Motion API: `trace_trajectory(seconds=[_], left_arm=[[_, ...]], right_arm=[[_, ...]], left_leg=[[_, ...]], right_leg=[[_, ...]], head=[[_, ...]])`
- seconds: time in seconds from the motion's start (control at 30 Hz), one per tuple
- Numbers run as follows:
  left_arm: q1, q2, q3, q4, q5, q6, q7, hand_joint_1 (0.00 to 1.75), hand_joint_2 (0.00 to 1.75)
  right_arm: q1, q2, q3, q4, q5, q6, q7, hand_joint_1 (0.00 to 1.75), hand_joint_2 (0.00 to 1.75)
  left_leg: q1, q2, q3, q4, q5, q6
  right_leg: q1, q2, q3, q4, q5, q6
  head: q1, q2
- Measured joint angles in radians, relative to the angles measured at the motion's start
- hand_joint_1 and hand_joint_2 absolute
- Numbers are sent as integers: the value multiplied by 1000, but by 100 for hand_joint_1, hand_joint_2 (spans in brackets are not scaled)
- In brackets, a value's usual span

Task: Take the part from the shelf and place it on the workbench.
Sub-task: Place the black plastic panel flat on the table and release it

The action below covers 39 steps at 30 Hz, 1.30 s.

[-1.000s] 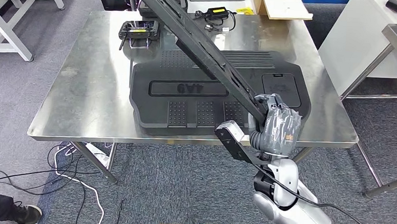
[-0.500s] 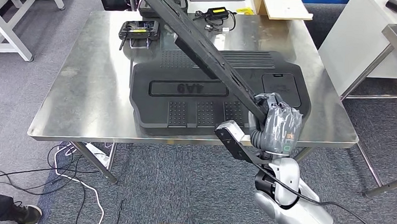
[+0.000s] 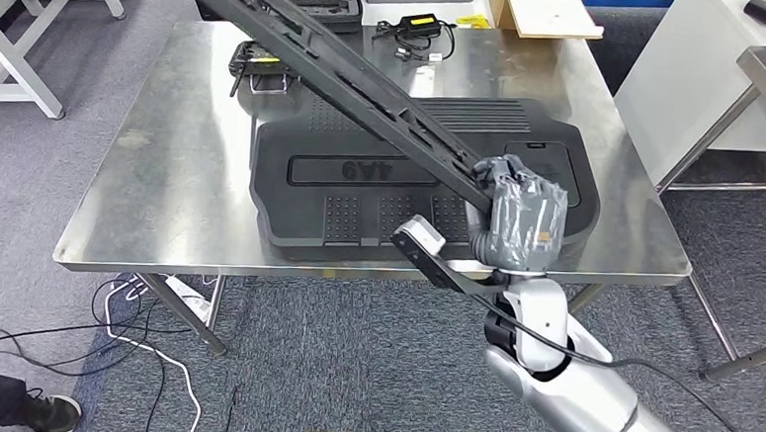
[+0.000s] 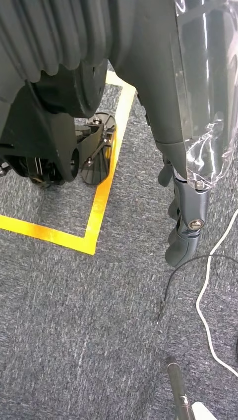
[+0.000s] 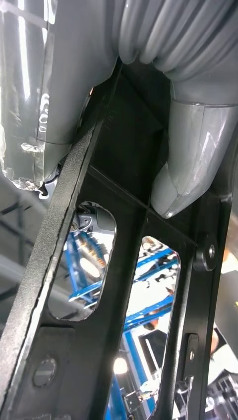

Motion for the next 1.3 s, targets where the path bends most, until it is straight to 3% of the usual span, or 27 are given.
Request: trace_trajectory(seconds=[0.63,1.07,1.3], left_arm=[[-13,1,-3,0,0,0,11,0,0],[-25,1,-20,0,0,-20,26,0,0],[-29,1,-28,0,0,-22,28,0,0]], right_arm=[[-260,-18,85,217,27,248,15,175,175],[-336,-24,-26,313,31,498,15,175,175],[-350,-24,-100,379,17,528,15,175,175]], left_leg=[[0,0,0,0,0,0],[-1,0,0,0,0,0],[-1,0,0,1,0,0]], right_leg=[[0,0,0,0,0,0],[0,0,0,-1,1,1],[0,0,0,-1,1,1]], head=[[0,0],[0,0],[0,0]])
